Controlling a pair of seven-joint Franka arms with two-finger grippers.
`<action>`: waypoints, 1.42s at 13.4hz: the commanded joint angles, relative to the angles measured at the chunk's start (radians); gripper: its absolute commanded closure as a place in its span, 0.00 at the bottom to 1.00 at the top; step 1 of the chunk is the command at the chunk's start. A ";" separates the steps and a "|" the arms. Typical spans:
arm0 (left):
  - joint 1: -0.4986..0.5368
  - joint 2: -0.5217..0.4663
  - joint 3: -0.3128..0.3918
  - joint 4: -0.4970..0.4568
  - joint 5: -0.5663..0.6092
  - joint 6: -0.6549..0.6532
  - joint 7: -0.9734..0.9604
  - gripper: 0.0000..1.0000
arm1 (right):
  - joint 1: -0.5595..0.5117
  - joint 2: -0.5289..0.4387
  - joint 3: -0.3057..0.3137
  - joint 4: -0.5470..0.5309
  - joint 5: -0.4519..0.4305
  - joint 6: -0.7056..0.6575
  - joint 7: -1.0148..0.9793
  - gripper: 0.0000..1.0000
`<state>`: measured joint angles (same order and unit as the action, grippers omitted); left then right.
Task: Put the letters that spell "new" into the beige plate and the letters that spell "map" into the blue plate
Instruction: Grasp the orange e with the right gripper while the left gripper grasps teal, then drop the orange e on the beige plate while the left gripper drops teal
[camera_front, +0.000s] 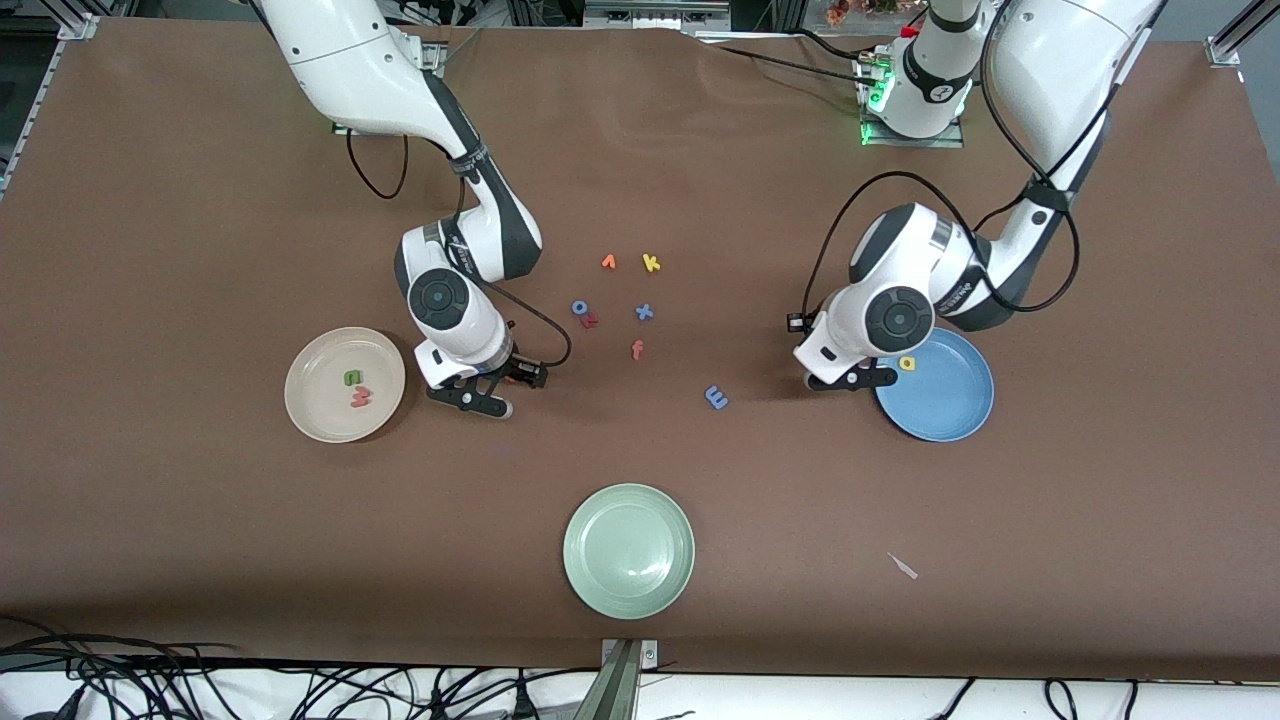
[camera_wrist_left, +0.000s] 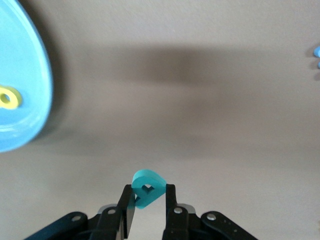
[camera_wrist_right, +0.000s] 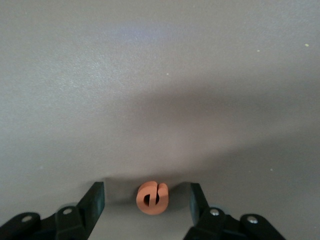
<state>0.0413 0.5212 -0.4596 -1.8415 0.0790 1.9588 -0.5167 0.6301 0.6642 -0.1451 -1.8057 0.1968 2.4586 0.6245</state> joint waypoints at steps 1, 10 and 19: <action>0.057 -0.016 -0.005 0.004 0.016 -0.029 0.127 0.96 | 0.002 0.015 0.001 0.022 0.021 0.007 0.000 0.37; 0.262 0.010 -0.002 0.002 0.172 -0.032 0.636 0.92 | 0.002 0.020 0.004 0.028 0.033 -0.004 -0.008 0.81; 0.371 0.112 -0.002 -0.007 0.329 0.104 0.880 0.90 | -0.132 -0.021 -0.046 0.183 0.018 -0.395 -0.355 0.83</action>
<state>0.3957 0.6208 -0.4491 -1.8449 0.3785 2.0465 0.3316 0.5185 0.6598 -0.1723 -1.6302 0.2091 2.1252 0.4067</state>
